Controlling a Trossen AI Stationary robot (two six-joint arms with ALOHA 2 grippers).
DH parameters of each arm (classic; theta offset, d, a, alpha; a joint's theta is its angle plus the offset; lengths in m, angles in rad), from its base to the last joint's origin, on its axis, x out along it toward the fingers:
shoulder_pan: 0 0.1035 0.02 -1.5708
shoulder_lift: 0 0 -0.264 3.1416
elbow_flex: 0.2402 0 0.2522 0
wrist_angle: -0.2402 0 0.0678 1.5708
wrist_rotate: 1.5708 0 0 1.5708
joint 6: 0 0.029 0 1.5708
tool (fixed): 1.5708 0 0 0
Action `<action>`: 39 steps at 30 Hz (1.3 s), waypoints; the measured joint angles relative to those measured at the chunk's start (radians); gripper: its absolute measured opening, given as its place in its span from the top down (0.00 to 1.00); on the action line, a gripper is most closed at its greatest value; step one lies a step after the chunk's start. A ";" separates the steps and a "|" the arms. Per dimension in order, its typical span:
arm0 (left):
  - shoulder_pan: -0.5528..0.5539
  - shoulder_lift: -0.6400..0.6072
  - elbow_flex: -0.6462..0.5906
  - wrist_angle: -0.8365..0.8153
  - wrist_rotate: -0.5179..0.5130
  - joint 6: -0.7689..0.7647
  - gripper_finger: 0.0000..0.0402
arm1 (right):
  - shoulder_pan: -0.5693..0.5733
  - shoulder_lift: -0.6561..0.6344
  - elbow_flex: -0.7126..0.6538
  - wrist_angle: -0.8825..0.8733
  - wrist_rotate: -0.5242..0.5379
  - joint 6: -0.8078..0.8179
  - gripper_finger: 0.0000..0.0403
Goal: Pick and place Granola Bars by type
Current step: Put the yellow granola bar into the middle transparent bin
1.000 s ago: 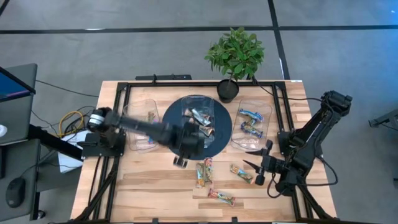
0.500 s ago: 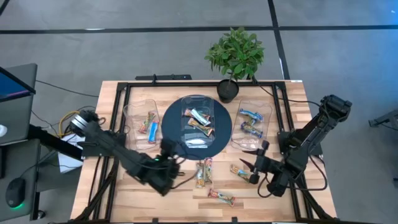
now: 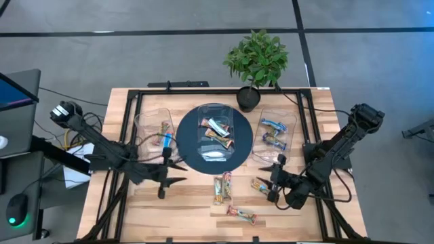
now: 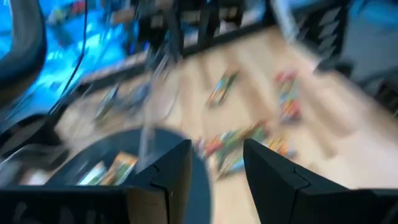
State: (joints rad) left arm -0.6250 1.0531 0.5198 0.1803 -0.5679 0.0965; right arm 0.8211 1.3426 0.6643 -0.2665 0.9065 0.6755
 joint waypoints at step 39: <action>-0.003 0.043 -0.271 0.535 0.091 0.207 0.65 | -0.005 0.228 0.159 0.221 -0.326 0.006 0.69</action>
State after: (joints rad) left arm -0.6281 1.0958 0.2485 0.7153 -0.4764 0.3038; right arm 0.8164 1.5704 0.8230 -0.0456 0.5809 0.6810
